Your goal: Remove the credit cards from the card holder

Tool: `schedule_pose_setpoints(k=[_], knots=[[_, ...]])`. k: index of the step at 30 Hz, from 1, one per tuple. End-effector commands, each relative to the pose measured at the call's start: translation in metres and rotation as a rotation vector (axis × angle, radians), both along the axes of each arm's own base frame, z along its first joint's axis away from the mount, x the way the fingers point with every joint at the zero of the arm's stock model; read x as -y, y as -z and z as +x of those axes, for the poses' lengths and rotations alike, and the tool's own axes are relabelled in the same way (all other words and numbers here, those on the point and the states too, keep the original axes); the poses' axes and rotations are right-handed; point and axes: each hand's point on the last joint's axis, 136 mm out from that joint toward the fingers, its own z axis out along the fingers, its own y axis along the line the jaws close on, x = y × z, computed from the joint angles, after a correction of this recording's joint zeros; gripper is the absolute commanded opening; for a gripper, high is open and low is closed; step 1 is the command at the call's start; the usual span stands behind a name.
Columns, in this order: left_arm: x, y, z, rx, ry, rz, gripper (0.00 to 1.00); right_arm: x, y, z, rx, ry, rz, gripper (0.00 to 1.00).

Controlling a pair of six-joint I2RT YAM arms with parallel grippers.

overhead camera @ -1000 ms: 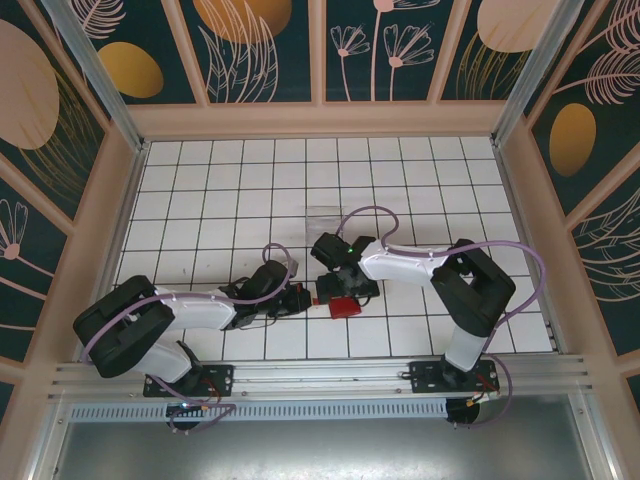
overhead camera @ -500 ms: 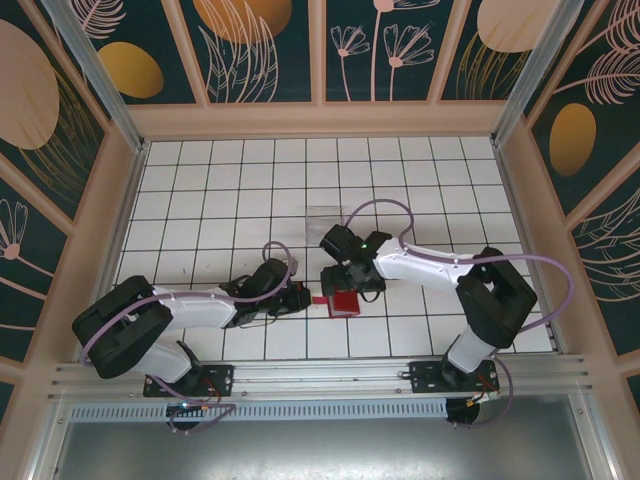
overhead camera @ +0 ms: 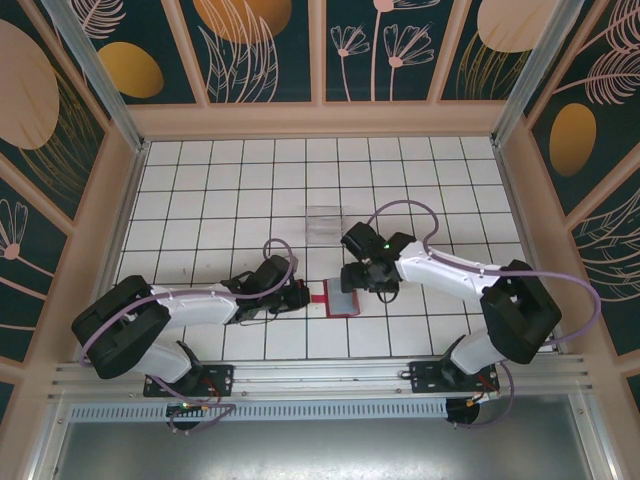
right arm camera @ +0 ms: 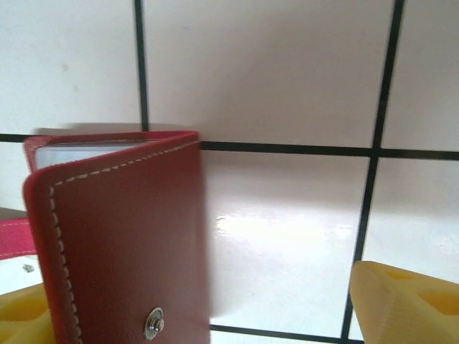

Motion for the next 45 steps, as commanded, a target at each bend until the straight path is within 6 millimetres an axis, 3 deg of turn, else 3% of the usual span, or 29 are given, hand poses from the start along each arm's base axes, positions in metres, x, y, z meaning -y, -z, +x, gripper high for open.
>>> schedule_pose_setpoints(k=[1, 11, 24, 33, 38, 45], knots=[[-0.009, -0.004, 0.008, 0.024, -0.019, 0.059, 0.00, 0.011, 0.000, -0.003, -0.001, 0.019, 0.010, 0.75], [-0.013, -0.018, 0.013, 0.056, -0.032, 0.088, 0.00, 0.018, 0.017, -0.005, -0.016, 0.054, 0.065, 0.56], [-0.012, -0.043, 0.023, 0.095, -0.037, 0.109, 0.00, 0.033, 0.040, -0.006, -0.030, 0.089, 0.009, 0.53], [0.020, -0.095, 0.029, 0.137, 0.028, -0.039, 0.00, 0.022, 0.046, -0.005, -0.043, 0.078, 0.049, 0.56], [0.041, -0.128, 0.029, 0.144, 0.096, -0.108, 0.00, 0.001, 0.042, -0.002, -0.047, 0.055, 0.156, 0.55], [0.056, -0.128, 0.025, 0.108, 0.157, -0.132, 0.00, 0.012, 0.048, -0.004, -0.047, 0.085, 0.111, 0.53]])
